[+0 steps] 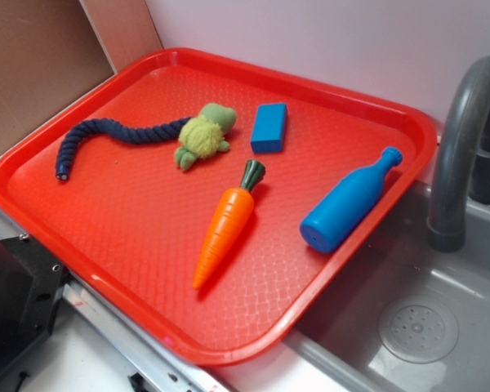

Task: Grab the carrot.

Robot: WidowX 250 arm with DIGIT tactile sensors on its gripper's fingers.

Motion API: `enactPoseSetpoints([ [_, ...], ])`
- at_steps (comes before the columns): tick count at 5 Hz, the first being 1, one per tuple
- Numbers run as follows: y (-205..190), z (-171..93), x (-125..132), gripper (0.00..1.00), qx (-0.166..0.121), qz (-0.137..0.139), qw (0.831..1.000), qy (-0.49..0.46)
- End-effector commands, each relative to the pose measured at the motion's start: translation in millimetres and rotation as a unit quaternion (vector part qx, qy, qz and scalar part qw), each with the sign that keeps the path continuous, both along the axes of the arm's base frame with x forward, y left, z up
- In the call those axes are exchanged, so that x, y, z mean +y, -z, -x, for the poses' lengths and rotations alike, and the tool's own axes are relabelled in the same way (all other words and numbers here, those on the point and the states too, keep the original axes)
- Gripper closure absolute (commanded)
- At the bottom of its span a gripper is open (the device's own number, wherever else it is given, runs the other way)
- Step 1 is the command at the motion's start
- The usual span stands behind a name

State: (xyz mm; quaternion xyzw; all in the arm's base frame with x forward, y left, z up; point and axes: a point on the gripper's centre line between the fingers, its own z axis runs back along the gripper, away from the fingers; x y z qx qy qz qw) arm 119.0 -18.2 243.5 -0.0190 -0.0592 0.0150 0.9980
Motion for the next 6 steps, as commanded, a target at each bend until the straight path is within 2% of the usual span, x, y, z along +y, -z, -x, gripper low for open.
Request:
enactPoseSetpoints([
  [1,0.0,0.0,0.0,0.0,0.0,0.0,1.0,0.0],
  [2,20.6,-12.5,-20.4,0.0,-0.014,-0.002,0.996,-0.084],
  [3,40.8,-25.9,-39.5,0.0,-0.029,0.039,0.99,-0.131],
  [4,69.4,-42.4,-61.5,0.0,-0.026,0.047,0.989,-0.138],
  [5,99.1,-55.8,-74.7,0.0,-0.009,0.092,0.987,-0.131],
  [6,122.6,-67.4,-86.7,0.0,0.001,0.073,0.99,-0.123],
])
